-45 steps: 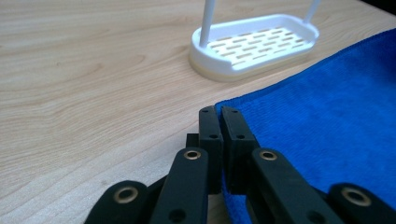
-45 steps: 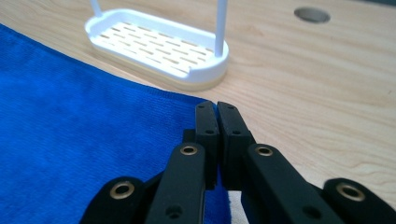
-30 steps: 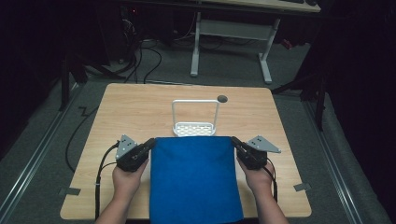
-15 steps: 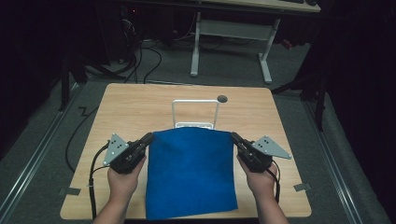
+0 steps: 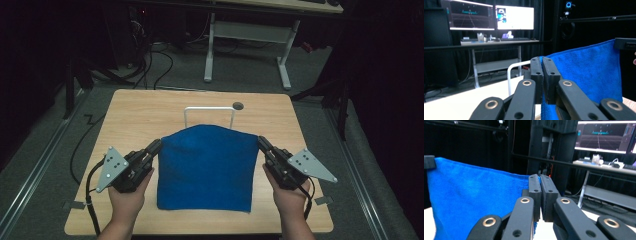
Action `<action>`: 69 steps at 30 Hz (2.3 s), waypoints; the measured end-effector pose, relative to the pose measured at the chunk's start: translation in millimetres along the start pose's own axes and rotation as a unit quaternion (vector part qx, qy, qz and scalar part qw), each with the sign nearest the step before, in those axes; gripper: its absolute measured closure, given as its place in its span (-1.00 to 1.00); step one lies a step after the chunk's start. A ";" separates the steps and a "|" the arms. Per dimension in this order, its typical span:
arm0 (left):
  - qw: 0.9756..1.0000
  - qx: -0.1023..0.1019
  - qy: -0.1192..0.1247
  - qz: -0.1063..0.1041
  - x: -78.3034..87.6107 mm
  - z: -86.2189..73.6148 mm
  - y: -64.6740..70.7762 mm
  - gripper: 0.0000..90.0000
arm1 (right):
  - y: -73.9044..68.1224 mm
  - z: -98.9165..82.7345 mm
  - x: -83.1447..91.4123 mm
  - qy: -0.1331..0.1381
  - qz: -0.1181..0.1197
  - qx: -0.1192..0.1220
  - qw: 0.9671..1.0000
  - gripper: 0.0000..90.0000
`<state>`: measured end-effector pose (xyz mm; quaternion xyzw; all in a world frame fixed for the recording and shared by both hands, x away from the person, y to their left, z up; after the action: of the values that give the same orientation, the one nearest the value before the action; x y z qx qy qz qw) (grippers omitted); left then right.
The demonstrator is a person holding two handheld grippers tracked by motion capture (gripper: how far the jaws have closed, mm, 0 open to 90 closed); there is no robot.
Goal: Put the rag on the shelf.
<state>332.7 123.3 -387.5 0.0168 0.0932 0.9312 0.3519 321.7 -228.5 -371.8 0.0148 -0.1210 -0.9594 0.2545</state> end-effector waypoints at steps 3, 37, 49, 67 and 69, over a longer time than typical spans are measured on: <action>1.000 -0.002 0.006 -0.004 2.4 3.7 2.7 0.95 | 0.1 5.7 4.5 0.008 -0.003 0.006 1.000 0.97; 0.998 -0.028 -0.036 0.053 -94.1 61.5 -54.2 0.96 | 61.3 43.1 -74.7 -0.019 -0.027 -0.007 0.999 0.97; 0.993 -0.042 -0.057 0.094 -127.5 81.7 -83.0 0.96 | 92.0 50.9 -108.0 -0.036 -0.041 -0.028 0.998 0.97; 0.984 -0.064 -0.094 0.135 -187.8 88.7 -126.3 0.96 | 144.2 48.9 -182.3 -0.076 -0.059 -0.023 0.995 0.98; 0.982 -0.066 -0.104 0.142 -193.6 83.7 -130.1 0.96 | 145.6 45.3 -187.6 -0.083 -0.061 -0.016 0.995 0.98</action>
<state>571.3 105.0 -322.8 0.1034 -0.0087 0.9690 0.2244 551.4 -248.6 -299.2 -0.0612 -0.1254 -0.9728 0.1847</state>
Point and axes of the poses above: each handheld gripper's, and its own axes: x roughly backward along the jaws, z roughly out of its top, y roughly to its right, the point moved 4 cm from there along -x, roughly forward along the jaws, and after that the axes turned 10 degrees about x, right-handed, at the moved point
